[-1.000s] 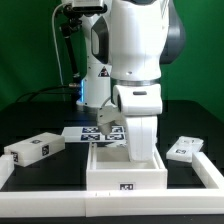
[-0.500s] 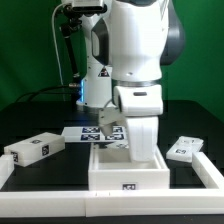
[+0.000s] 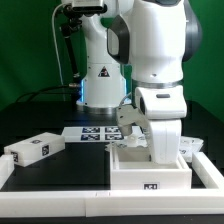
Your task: Assemble cabinet
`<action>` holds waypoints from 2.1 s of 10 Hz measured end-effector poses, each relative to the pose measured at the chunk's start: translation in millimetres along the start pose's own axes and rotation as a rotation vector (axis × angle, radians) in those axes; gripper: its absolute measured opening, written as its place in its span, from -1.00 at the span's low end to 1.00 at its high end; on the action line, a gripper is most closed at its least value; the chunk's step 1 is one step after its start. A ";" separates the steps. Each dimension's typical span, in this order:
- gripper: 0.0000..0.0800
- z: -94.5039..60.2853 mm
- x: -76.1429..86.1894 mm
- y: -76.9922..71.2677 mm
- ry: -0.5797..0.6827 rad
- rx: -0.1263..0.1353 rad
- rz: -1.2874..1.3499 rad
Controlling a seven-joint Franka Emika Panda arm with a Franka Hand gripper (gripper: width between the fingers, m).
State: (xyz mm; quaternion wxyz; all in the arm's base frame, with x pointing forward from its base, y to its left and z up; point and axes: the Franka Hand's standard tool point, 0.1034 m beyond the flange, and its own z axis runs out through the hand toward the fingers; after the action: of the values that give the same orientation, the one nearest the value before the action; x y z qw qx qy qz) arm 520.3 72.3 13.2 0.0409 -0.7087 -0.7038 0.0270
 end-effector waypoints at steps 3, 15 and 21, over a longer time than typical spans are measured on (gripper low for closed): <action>-0.90 -1.0 18.2 0.6 0.006 0.013 0.007; 0.84 -7.1 34.0 -5.6 0.008 0.001 0.021; 0.99 -44.7 73.7 -49.3 0.027 -0.118 0.266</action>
Offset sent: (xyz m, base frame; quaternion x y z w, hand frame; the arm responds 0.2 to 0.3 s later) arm 0.0232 0.0312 -0.0003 -0.0233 0.0221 -0.0085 0.9994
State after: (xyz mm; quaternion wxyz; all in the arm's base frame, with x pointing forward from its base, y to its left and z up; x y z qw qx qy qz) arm 476.1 145.3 63.8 0.0047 -0.7970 -0.6036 -0.0186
